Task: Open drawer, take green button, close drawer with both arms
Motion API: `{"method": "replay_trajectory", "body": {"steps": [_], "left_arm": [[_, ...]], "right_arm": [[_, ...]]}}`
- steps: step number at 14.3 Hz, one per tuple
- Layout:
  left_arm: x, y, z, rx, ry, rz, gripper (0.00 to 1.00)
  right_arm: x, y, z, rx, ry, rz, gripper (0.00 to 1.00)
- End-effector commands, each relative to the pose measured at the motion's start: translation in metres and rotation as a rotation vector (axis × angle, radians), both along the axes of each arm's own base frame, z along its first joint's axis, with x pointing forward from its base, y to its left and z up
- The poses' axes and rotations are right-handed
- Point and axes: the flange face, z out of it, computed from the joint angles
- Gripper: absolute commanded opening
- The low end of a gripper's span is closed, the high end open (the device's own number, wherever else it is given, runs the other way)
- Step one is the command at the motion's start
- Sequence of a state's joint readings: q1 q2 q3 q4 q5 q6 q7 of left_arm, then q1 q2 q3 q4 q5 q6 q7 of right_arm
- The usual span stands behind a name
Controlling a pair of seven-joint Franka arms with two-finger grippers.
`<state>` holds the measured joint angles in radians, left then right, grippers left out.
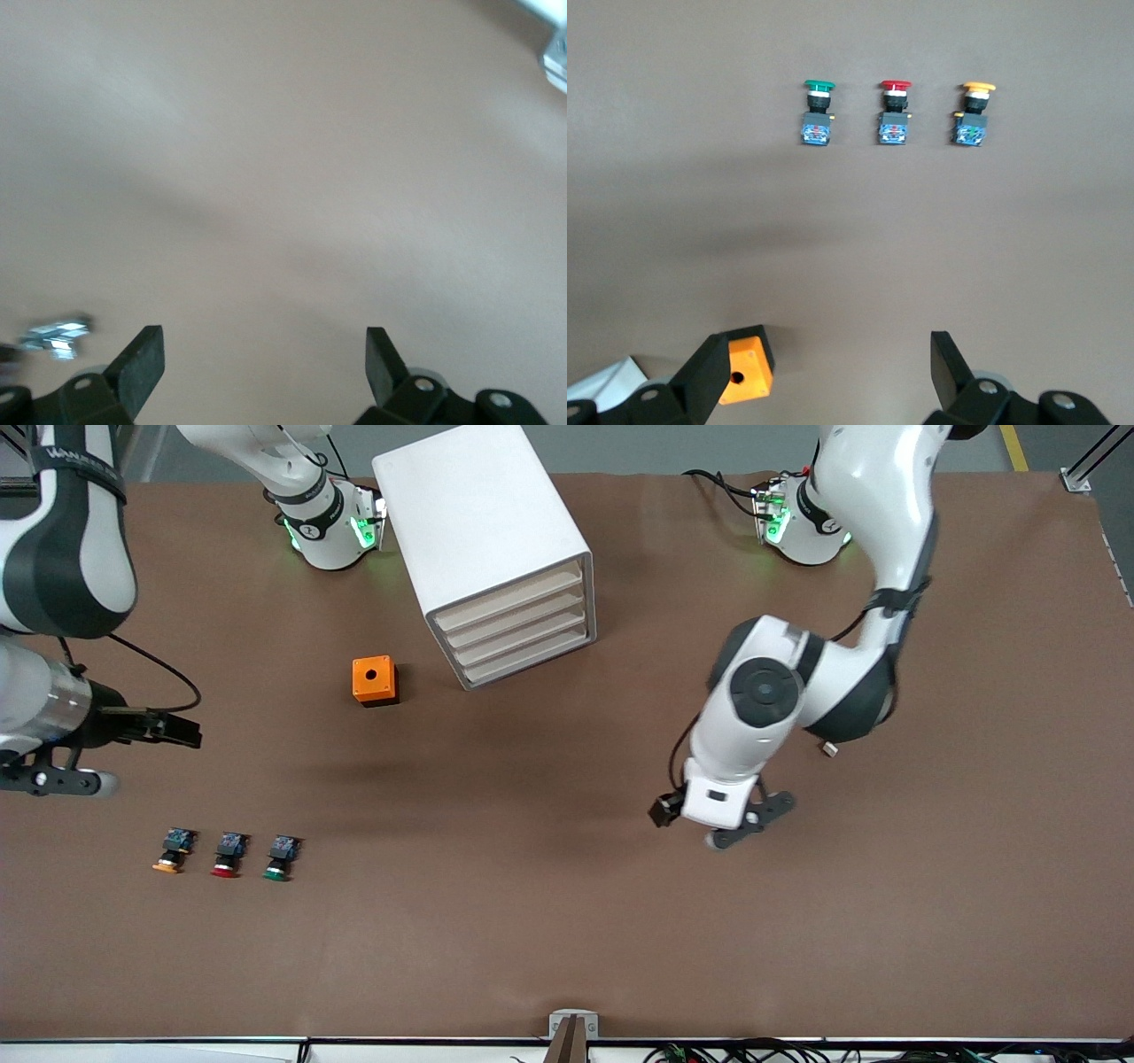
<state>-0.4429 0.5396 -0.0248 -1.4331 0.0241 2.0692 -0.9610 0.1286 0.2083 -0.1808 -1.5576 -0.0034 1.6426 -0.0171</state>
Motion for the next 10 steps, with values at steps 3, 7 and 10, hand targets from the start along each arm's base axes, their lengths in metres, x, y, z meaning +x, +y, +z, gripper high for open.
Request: {"method": "replay_trajectory", "body": {"steps": [3,7,10], "left_arm": [[0.0,0.099,0.095,0.052,0.003,-0.133,1.0],[-0.013,0.184,0.166,0.076,-0.01,-0.275,1.0],[-0.035,0.221,0.204,0.077,0.008,-0.345,1.0]], "right_arm": [[-0.008,-0.061,0.018,0.02,-0.028,0.039,1.0],[-0.008,-0.075,0.02,0.026,-0.036,0.007,1.0],[-0.007,-0.074,0.024,0.017,-0.042,0.018,1.0]]}}
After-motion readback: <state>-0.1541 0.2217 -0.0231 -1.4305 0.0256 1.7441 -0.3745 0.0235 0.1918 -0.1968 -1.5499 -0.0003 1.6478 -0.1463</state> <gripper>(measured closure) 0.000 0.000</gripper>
